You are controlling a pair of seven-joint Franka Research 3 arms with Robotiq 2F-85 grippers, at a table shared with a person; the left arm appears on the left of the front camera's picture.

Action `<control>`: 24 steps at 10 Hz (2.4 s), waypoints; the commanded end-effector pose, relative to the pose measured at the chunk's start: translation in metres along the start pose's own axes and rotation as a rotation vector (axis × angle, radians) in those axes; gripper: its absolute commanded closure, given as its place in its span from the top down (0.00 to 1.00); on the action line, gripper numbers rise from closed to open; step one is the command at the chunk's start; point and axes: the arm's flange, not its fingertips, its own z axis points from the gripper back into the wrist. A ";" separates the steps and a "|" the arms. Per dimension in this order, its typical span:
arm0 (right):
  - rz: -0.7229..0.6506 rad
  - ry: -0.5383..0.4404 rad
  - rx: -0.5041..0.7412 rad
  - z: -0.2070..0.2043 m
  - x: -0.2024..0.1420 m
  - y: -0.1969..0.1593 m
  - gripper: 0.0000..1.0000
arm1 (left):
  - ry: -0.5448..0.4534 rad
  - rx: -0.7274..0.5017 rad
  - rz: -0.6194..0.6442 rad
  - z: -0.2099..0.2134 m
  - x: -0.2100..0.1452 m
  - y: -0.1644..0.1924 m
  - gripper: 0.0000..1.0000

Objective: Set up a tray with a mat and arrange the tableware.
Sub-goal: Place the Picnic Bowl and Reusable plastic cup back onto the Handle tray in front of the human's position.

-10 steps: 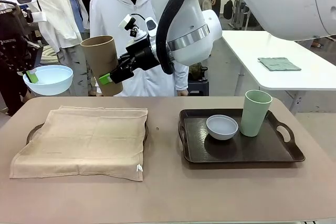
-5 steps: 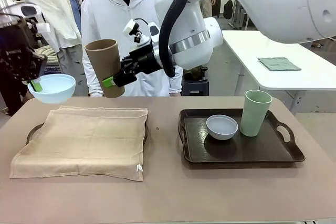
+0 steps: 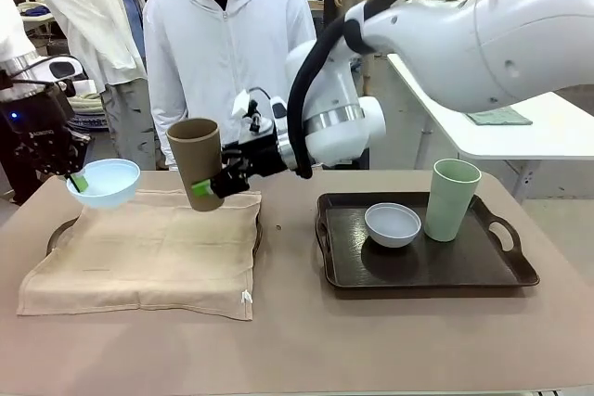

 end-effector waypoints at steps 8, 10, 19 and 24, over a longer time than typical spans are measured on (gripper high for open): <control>-0.041 0.021 0.022 -0.013 -0.038 0.002 0.81 | 0.000 0.004 -0.010 -0.033 0.006 0.010 0.04; -0.017 0.003 0.043 -0.013 -0.047 -0.001 0.81 | 0.028 0.019 0.000 -0.049 0.014 0.012 0.04; 0.020 -0.105 0.104 -0.041 -0.078 -0.022 0.81 | -0.015 0.047 -0.001 -0.102 0.047 0.015 0.04; 0.000 -0.074 0.086 -0.048 -0.085 -0.025 0.81 | 0.056 0.053 -0.017 -0.118 0.043 0.013 0.04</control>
